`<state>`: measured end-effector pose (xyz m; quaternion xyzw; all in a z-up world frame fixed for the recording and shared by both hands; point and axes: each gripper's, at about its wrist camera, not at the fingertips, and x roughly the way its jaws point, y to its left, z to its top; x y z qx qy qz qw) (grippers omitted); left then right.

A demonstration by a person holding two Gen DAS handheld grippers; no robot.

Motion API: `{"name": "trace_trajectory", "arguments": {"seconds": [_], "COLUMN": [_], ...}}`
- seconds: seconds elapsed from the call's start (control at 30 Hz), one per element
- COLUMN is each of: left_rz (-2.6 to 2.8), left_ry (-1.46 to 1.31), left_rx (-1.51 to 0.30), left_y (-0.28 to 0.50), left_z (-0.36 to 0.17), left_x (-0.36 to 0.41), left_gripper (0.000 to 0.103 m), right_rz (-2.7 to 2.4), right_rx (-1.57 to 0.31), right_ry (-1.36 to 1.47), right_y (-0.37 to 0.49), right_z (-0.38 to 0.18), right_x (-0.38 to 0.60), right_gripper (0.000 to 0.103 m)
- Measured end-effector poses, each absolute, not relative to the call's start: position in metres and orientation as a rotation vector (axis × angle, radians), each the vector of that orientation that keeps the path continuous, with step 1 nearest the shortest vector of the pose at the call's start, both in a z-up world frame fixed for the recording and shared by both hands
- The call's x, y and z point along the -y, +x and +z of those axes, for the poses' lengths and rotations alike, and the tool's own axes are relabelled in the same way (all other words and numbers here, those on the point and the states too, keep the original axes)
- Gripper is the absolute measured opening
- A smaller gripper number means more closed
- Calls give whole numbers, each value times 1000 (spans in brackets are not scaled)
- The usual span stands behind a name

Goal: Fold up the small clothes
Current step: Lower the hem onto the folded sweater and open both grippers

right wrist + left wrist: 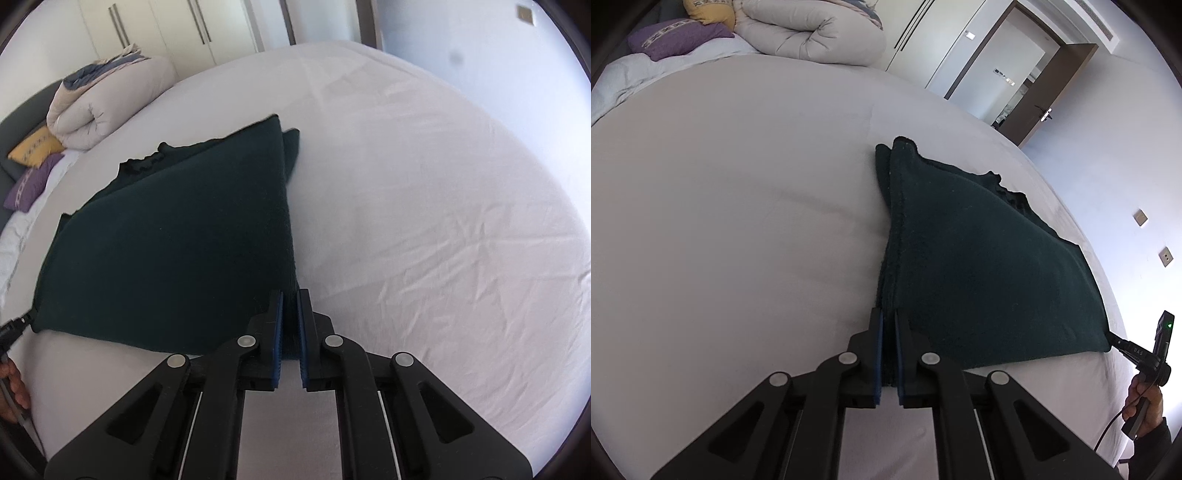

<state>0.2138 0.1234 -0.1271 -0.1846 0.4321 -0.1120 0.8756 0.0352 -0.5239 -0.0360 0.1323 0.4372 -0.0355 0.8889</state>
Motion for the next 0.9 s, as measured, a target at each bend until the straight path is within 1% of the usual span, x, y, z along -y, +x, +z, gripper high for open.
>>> {"name": "trace_trajectory", "arguments": {"seconds": [0.17,0.37,0.8,0.9], "left_rz": [-238,-244,-245,-252], "left_ry": [-394,-403,-397,-410], "left_rx": [-912,-921,-919,-924], "left_y": [214,213,212,214], "left_z": [-130,-132,-133,-135], "left_x": [-125,-128,-128,-130], "left_gripper": [6,6,6,8], "right_rz": [-77,-69,-70,-72], "right_rx": [-910,-915,-927,-931], "right_ry": [266,364,381,372], "right_y": [27,20,18,20], "right_z": [-35,-43,-49,-51], "right_x": [522,533,535,533], "right_gripper": [5,5,5,6]}}
